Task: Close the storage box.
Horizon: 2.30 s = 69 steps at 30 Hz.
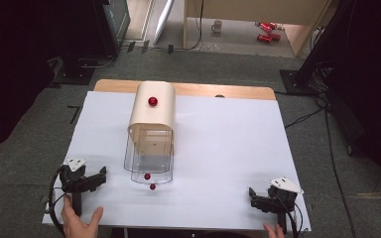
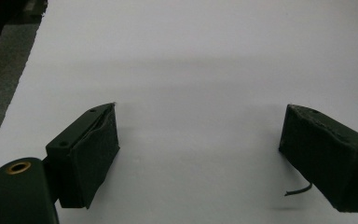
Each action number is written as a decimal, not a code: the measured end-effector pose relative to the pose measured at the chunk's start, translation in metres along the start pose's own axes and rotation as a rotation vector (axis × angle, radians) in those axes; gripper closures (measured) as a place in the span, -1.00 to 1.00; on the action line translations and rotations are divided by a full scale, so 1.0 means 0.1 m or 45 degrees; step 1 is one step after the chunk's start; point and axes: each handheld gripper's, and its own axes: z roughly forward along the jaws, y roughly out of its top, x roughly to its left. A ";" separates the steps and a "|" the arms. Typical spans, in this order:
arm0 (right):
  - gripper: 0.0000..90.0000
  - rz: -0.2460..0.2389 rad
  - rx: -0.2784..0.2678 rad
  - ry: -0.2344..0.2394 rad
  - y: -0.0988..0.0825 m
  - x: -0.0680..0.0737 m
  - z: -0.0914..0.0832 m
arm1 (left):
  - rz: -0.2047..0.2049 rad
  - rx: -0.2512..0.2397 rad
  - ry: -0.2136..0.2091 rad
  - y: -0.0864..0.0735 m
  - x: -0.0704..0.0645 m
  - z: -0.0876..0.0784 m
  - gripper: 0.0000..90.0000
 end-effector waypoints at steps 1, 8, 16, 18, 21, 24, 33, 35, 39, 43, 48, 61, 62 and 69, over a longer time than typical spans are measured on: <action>-1.00 0.000 -0.001 0.000 0.00 0.00 0.00 | 0.001 0.001 0.000 0.00 0.00 0.00 -0.74; -1.00 0.000 -0.002 0.000 0.00 0.00 0.00 | -0.020 -0.009 -0.020 0.00 0.02 -0.01 -0.74; -1.00 0.001 -0.002 0.001 0.00 0.00 0.00 | 0.006 0.007 -0.013 0.01 0.00 0.01 -0.80; -1.00 0.000 -0.003 0.001 0.00 0.00 0.00 | 0.008 0.004 -0.008 0.00 -0.01 0.00 -0.80; -1.00 -0.001 -0.003 0.002 0.00 0.00 0.00 | -0.005 -0.001 0.043 -0.02 -0.06 -0.05 -0.79; -1.00 0.001 -0.003 0.001 0.00 0.00 0.00 | -0.027 -0.042 -0.016 -0.02 -0.14 -0.17 -0.73; -1.00 -0.002 -0.006 0.001 -0.01 0.00 0.00 | 0.021 -0.113 -0.142 -0.08 -0.56 -0.56 -0.59; -1.00 -0.002 -0.007 0.001 -0.01 0.00 0.00 | 0.025 -0.131 -0.117 -0.09 -0.65 -0.62 -0.42; -1.00 -0.002 -0.008 0.001 -0.01 0.00 0.00 | 0.047 -0.141 -0.142 -0.09 -0.74 -0.67 -0.35; -1.00 -0.002 -0.007 0.001 -0.01 0.00 0.00 | 0.082 -0.145 -0.160 -0.11 -0.85 -0.75 -0.29; -1.00 -0.002 -0.007 0.001 -0.01 0.00 0.00 | 0.109 -0.159 -0.183 -0.12 -0.98 -0.84 -0.18; -1.00 -0.002 -0.007 0.000 -0.01 0.00 0.00 | 0.183 -0.217 -0.292 -0.15 -1.25 -0.96 0.28; -1.00 -0.002 -0.007 0.000 -0.01 0.00 0.00 | 0.189 -0.222 -0.299 -0.14 -1.27 -0.96 0.28; -1.00 -0.003 -0.007 0.000 -0.01 0.00 0.00 | 0.199 -0.244 -0.326 -0.11 -1.41 -0.97 0.50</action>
